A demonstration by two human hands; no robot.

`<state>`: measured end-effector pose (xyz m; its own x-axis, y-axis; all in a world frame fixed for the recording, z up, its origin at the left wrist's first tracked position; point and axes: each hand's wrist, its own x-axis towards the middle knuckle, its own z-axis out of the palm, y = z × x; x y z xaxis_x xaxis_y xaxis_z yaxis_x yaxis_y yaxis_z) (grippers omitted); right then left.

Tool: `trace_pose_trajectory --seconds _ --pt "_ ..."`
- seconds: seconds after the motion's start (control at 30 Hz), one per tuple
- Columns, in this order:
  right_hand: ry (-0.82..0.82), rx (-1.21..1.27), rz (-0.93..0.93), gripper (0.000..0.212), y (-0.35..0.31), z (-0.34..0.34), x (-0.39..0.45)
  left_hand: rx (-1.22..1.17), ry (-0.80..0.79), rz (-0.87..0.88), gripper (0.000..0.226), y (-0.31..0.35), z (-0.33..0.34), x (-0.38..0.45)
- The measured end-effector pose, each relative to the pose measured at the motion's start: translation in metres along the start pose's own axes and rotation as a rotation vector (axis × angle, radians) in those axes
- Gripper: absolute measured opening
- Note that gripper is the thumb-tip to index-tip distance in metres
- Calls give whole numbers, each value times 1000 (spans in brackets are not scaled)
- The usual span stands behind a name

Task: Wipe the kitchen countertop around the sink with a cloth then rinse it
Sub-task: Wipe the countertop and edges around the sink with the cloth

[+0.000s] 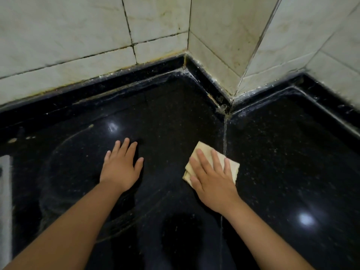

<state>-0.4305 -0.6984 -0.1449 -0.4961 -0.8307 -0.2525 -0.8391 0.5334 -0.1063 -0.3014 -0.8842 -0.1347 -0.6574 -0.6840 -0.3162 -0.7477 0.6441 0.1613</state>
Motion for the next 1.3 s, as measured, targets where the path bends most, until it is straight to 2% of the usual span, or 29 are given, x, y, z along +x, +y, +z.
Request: trace_pose_trajectory --seconds 0.1,0.23,0.27,0.4,0.47,0.53,0.63,0.67,0.73,0.83,0.87,0.93,1.0,1.07,1.13,1.2,1.3 --pt "-35 -8 -81 53 4 22 -50 2 -12 2 57 0 -1 0" --pt "-3 24 -48 50 26 40 -103 11 -15 8 57 -1 0 0" --pt "-38 36 9 51 28 36 -101 12 -16 10 57 -2 1 0" --pt "69 49 217 71 23 11 -33 6 -17 20 57 -3 2 -1" --pt "-6 127 267 59 16 0 16 3 -15 21 57 -2 2 -1" --pt "-49 99 186 54 -5 -7 44 0 -17 23 57 -3 2 0" --pt "30 -25 -53 73 -46 12 26 5 -18 17 57 -3 2 1" --pt "35 -44 -109 68 -55 20 3 6 -19 14 57 -3 2 1" --pt "19 -10 -225 46 -58 42 -53 8 -19 11 57 -2 1 2" --pt "-5 13 -278 42 -24 57 -118 3 -19 18 57 -3 0 2" --pt "29 -7 -252 45 -10 57 -121 -5 -25 23 57 -3 0 3" --pt "-14 -31 -118 51 8 45 -101 -25 -44 33 57 -4 -2 4" --pt "84 -6 18 57 9 24 -58 -48 -56 46 56 -7 -8 1" --pt "95 52 140 55 0 9 -9 -55 2 50 54 -14 -15 -10" --pt "-1 130 217 50 -20 0 31 -60 115 44 52 -29 -16 -31" --pt "-3 116 135 51 -55 -5 49 -111 211 15 50 -48 -14 -55" --pt "11 74 -144 53 -114 16 30 -150 256 -78 47 -79 -4 -89"
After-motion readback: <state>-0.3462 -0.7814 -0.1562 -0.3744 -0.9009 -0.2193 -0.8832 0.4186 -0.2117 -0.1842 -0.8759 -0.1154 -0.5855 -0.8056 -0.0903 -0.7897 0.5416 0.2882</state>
